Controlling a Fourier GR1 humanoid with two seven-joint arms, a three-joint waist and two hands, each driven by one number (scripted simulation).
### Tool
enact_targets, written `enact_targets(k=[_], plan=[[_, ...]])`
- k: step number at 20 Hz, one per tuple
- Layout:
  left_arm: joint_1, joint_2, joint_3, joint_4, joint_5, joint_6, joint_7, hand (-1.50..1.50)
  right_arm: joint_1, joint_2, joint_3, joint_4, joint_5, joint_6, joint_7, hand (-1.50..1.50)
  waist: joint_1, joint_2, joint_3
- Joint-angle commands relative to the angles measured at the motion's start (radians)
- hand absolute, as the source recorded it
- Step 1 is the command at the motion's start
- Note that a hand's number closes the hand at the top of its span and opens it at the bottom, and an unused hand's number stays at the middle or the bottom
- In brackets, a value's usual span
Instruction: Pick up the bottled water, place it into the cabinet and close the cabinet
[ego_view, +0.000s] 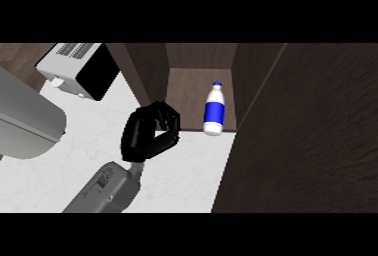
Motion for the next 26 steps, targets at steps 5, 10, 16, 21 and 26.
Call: enact_targets(k=[5, 10, 16, 21, 26], plan=[[0.309, 0.133, -0.035, -0.352, -0.043, 0.016, -0.002, 1.5, -0.049, 0.082, 0.222, -0.074, 0.043, -0.028, 0.157, 1.5, -0.011, 0.004, 0.0], [0.434, 0.234, 0.029, -0.483, -0.012, -0.038, 0.011, 1.5, -0.177, 0.18, 0.34, -0.018, 0.108, -0.071, 0.276, 1.5, -0.01, 0.006, -0.001], [0.528, 0.261, 0.081, -0.518, 0.013, -0.07, -0.024, 1.5, -0.376, 0.35, 0.412, 0.131, 0.127, -0.104, 0.403, 1.5, 0.001, 0.008, -0.002], [0.583, 0.336, 0.152, -0.603, 0.057, -0.12, -0.006, 1.5, -0.536, 0.353, 0.489, 0.239, 0.254, -0.184, 0.334, 1.5, 0.012, 0.004, -0.003], [0.64, 0.33, 0.176, -0.587, 0.058, -0.151, -0.048, 1.5, -0.675, 0.35, 0.436, 0.343, 0.241, -0.33, 0.343, 1.5, 0.012, 0.009, -0.003]])
